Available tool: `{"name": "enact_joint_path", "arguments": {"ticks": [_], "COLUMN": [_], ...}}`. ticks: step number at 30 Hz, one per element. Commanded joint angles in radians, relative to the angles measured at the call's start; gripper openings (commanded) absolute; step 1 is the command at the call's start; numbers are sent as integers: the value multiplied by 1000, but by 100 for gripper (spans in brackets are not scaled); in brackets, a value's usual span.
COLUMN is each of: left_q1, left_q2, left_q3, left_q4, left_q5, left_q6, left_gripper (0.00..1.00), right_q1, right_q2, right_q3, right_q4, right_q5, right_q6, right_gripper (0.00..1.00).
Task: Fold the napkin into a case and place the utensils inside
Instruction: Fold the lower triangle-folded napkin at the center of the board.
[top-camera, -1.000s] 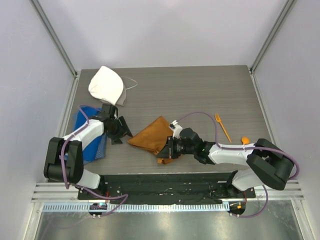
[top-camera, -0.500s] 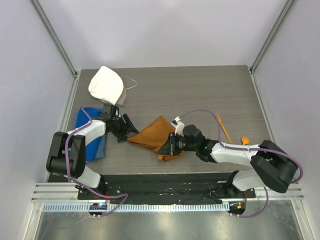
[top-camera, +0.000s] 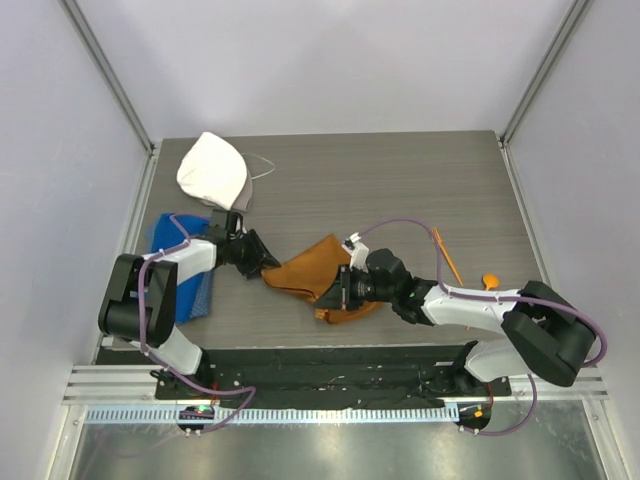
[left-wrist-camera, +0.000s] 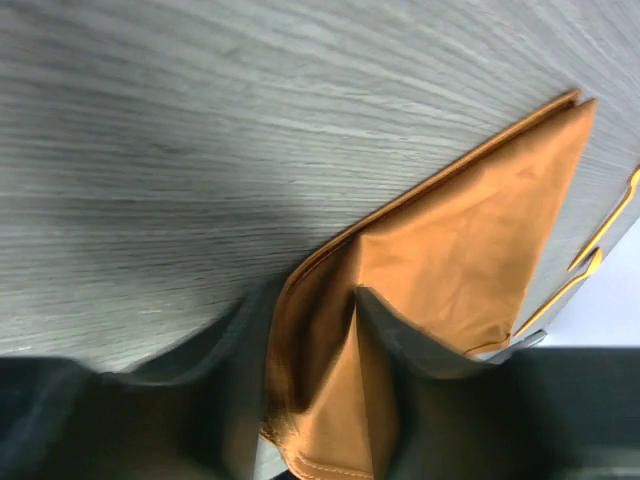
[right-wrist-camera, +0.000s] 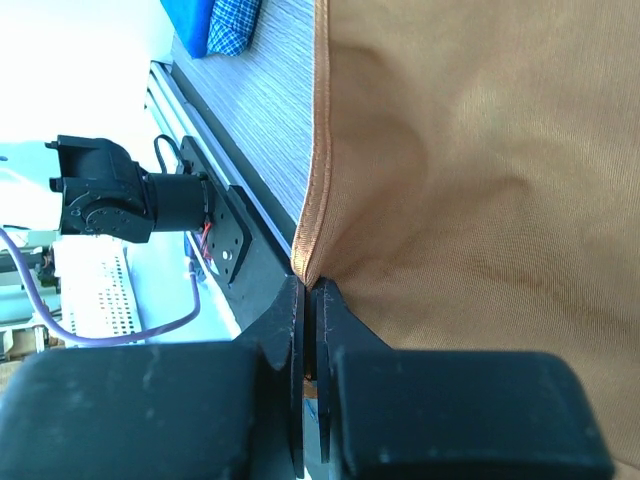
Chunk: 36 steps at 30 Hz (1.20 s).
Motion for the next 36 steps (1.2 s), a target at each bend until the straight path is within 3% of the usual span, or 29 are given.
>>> {"name": "enact_joint_path", "arguments": {"ticks": [1,4,10,13,17,18,21,25,29,36], "left_q1": [-2,13,60,60,54,39,-2,-108,-145,-211], "left_q2": [-20,-54,-103,-135,-169,-169,-143,-44,103,189], "left_q3": [8,33,83,152,231,245,297,390,493,559], "left_q4": [-42,-103,-247,-356,-514,-535,-574,-617,-668,-648], "left_q5": [-26,-62,-94,-209,-364,-435,-513,-657,-712,-796], "left_q6": [22,59,131,178,168,160,90,15,-38,-130], "left_gripper": [28,14,2,0,0,0,0,0,0,0], "right_q1": [-5,9,110,168,211,211,198,149,110,107], "right_q2": [-51,-49,33,111,222,251,343,431,420,271], "right_q3": [2,-36,-89,-78,-99,-106,-124,-179,-231,-215], "right_q4": [22,20,110,192,513,657,866,999,950,496], "right_q5": [-14,-45,-89,-94,-155,-163,-180,-186,-178,-89], "right_q6": [-15,-39,-55,-29,151,186,316,407,381,196], "right_gripper": [1,1,1,1,1,1,1,1,1,1]}}
